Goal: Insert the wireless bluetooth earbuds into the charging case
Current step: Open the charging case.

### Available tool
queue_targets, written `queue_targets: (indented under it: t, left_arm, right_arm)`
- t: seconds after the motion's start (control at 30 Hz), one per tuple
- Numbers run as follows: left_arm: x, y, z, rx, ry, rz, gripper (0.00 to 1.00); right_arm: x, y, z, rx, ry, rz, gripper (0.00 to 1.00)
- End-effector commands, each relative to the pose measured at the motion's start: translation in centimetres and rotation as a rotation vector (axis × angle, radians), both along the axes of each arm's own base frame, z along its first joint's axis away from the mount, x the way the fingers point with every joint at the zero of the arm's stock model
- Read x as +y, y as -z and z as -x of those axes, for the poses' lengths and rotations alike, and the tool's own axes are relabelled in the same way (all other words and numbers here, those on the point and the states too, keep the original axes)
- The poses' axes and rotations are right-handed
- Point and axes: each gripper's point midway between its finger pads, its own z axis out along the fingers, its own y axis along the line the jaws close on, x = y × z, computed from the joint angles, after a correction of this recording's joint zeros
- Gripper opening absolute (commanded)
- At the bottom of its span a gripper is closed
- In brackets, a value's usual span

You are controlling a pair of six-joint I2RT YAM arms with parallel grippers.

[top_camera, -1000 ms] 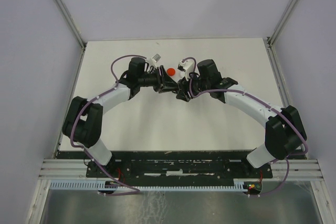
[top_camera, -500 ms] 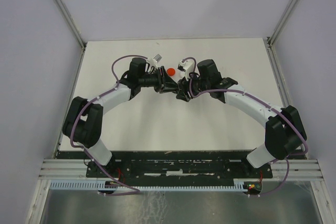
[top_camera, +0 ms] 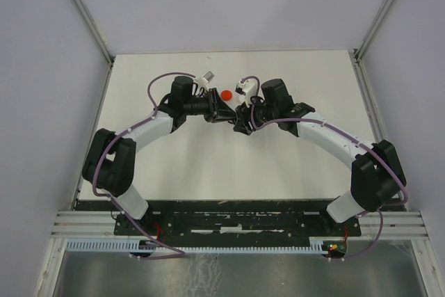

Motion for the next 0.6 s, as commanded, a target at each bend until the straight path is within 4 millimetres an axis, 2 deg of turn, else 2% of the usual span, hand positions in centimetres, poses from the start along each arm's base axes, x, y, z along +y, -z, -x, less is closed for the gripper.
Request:
queue_targets:
  t: [0.0,0.2,0.3,0.4,0.47,0.57]
  left_arm:
    - [-0.5,-3.5,0.2,-0.124,0.039,0.048,0.19]
    - [-0.5,-3.2,0.2,-0.118,0.035,0.046,0.11]
    - [-0.5,-3.0,0.1,-0.113,0.018,0.05,0.07]
    - [-0.4,-2.8,-0.1,-0.103,0.004,0.058,0.06]
    - [-0.5,-2.6,-0.2,-0.098,-0.002,0.063,0.05]
    - [-0.6,-2.5,-0.3,-0.097,-0.006,0.067,0.04]
  right_arm:
    - [1.1,-3.0,-1.0,-0.077,-0.022,-0.056,0.41]
    - [1.1,-3.1,-1.1,-0.082,-0.02,-0.057,0.42]
    - [1.0,-3.1,-1.3,-0.085,-0.005,-0.055,0.56]
    - [0.9,-3.3,-1.4,-0.091,0.008,-0.055,0.74]
    - [0.7,-3.4,-1.5,-0.098,0.017,-0.054,0.8]
    - [0.5,-3.6,-1.6,-0.111,0.029,-0.052,0.82]
